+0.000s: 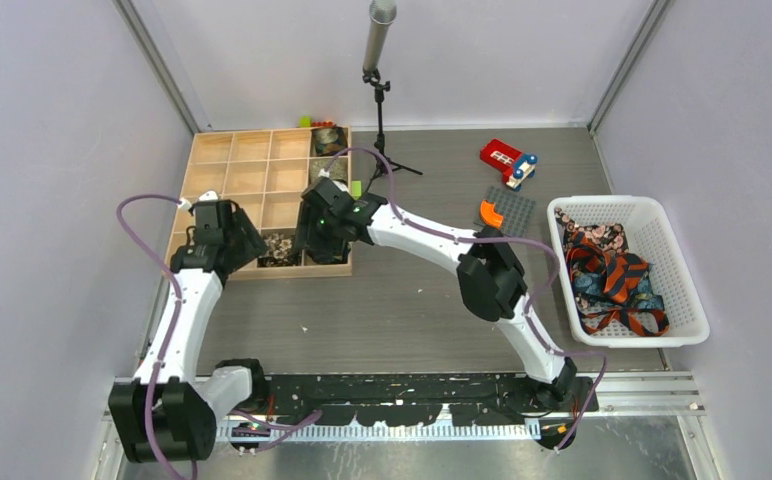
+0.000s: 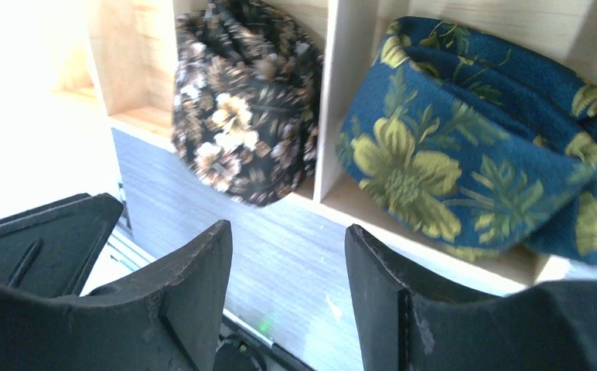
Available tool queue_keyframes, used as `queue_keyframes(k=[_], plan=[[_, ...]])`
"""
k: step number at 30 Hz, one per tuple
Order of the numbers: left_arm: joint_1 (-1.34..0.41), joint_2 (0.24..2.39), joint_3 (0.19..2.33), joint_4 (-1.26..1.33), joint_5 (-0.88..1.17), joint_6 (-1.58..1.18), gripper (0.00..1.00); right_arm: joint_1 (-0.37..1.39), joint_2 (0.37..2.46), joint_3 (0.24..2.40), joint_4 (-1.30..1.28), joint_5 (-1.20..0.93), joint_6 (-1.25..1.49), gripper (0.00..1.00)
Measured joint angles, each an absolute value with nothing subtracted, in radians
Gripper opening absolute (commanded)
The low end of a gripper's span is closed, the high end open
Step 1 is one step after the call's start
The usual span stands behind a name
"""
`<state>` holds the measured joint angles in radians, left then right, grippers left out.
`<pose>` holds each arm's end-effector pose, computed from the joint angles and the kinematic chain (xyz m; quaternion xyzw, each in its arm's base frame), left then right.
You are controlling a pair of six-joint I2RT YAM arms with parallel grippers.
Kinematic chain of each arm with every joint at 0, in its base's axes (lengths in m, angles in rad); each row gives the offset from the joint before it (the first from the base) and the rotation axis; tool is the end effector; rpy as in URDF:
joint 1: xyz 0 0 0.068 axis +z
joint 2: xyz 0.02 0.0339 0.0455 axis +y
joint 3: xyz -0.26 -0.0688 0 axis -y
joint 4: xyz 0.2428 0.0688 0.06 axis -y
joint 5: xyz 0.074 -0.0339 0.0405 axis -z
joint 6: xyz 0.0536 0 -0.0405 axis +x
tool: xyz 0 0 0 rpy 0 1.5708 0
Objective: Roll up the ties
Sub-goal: Place the tie in the storage box, then reset both arms
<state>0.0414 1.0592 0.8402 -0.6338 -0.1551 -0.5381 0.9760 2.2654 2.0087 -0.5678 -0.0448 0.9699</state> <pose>0.2257 0.0176 0.2504 -0.2928 0.8867 -0.0158 0.3574 0.2911 0.4346 0.2160 -0.0110 0.9309 0.3130 0.1879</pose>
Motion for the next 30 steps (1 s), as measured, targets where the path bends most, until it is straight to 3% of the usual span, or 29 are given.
queue_keyframes(k=[5,13,22,30], plan=[[0.041,0.95,0.887,-0.701,-0.152,-0.511,0.99,0.991,2.153,2.022,-0.584,-0.043,0.919,0.62],[0.041,0.767,0.897,-0.831,-0.105,-0.471,1.0,1.02,1.898,1.921,-0.588,-0.015,0.779,0.63],[0.041,0.677,0.882,-0.891,0.089,-0.44,1.0,1.023,1.379,1.362,-0.573,0.267,0.603,0.64],[0.041,0.622,0.862,-0.895,0.159,-0.436,1.0,1.02,1.053,0.936,-0.422,0.476,0.522,0.72]])
